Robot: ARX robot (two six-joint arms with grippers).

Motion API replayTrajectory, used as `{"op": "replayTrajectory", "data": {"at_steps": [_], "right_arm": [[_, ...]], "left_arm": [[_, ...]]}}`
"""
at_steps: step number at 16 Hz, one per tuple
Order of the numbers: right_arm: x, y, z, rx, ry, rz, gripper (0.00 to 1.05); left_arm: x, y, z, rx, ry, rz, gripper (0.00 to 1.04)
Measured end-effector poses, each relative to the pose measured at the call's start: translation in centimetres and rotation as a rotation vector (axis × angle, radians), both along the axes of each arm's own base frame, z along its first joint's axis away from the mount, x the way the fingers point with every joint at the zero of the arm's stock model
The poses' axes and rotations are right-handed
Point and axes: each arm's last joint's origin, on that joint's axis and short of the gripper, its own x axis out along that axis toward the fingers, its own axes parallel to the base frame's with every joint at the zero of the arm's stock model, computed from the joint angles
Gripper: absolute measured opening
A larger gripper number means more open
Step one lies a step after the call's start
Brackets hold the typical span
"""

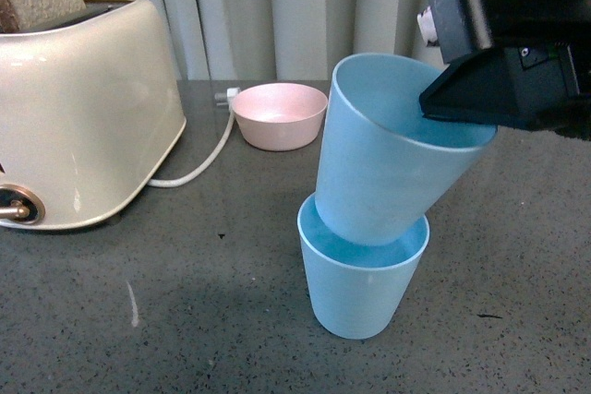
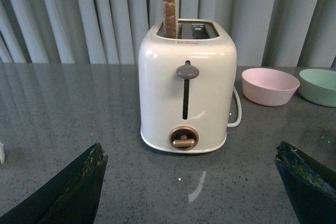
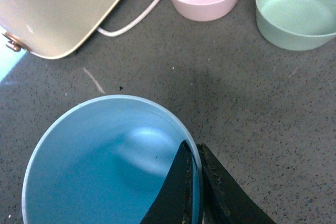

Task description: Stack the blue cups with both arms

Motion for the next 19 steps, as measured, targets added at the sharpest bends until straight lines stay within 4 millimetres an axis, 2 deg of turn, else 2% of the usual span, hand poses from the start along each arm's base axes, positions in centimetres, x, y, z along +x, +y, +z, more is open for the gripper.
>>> {"op": "replayTrajectory", "data": {"at_steps": [4, 6, 8, 9, 10, 11, 12, 13, 14, 15, 16, 18, 19], "right_arm": [[0.2, -0.1, -0.8, -0.016, 0.046, 0.002, 0.02], [-0.2, -0.2, -0.1, 0.0, 0.022, 0.005, 0.22], [-0.6, -0.2, 0.3, 0.008, 0.013, 0.013, 0.45], [-0.6, -0.3, 0.5, 0.011, 0.008, 0.005, 0.67], [-0.5, -4.0, 3.6, 0.115, -0.129, -0.172, 0.98], [2.8, -8.3, 4.6, 0.233, -0.432, -0.413, 0.98], [1.8, -10.8, -1.7, 0.069, -0.552, -0.544, 0.71], [0.1, -11.2, -1.1, 0.06, -0.641, -0.552, 0.6], [-3.1, -12.0, -0.8, 0.054, -0.677, -0.536, 0.47], [-7.4, -12.1, -3.1, 0.031, -0.623, -0.537, 0.36], [-10.7, -12.2, -6.3, 0.004, -0.536, -0.532, 0.27], [-12.8, -12.2, -8.9, -0.013, -0.486, -0.53, 0.17], [-13.1, -12.2, -9.2, -0.015, -0.484, -0.529, 0.16]], "left_arm": [[0.0, 0.0, 0.0, 0.0, 0.0, 0.0, 0.98], [0.0, 0.0, 0.0, 0.0, 0.0, 0.0, 0.98], [0.0, 0.0, 0.0, 0.0, 0.0, 0.0, 0.98], [0.0, 0.0, 0.0, 0.0, 0.0, 0.0, 0.98], [0.0, 0.0, 0.0, 0.0, 0.0, 0.0, 0.98], [0.0, 0.0, 0.0, 0.0, -0.004, -0.002, 0.98], [0.0, 0.0, 0.0, 0.0, 0.001, 0.002, 0.98], [0.0, 0.0, 0.0, 0.0, -0.002, 0.002, 0.98], [0.0, 0.0, 0.0, 0.001, 0.0, 0.0, 0.98], [0.0, 0.0, 0.0, 0.0, -0.001, 0.001, 0.98], [0.0, 0.0, 0.0, 0.0, 0.003, 0.002, 0.98], [0.0, 0.0, 0.0, 0.0, 0.002, 0.002, 0.98], [0.0, 0.0, 0.0, 0.0, 0.002, 0.002, 0.98]]}}
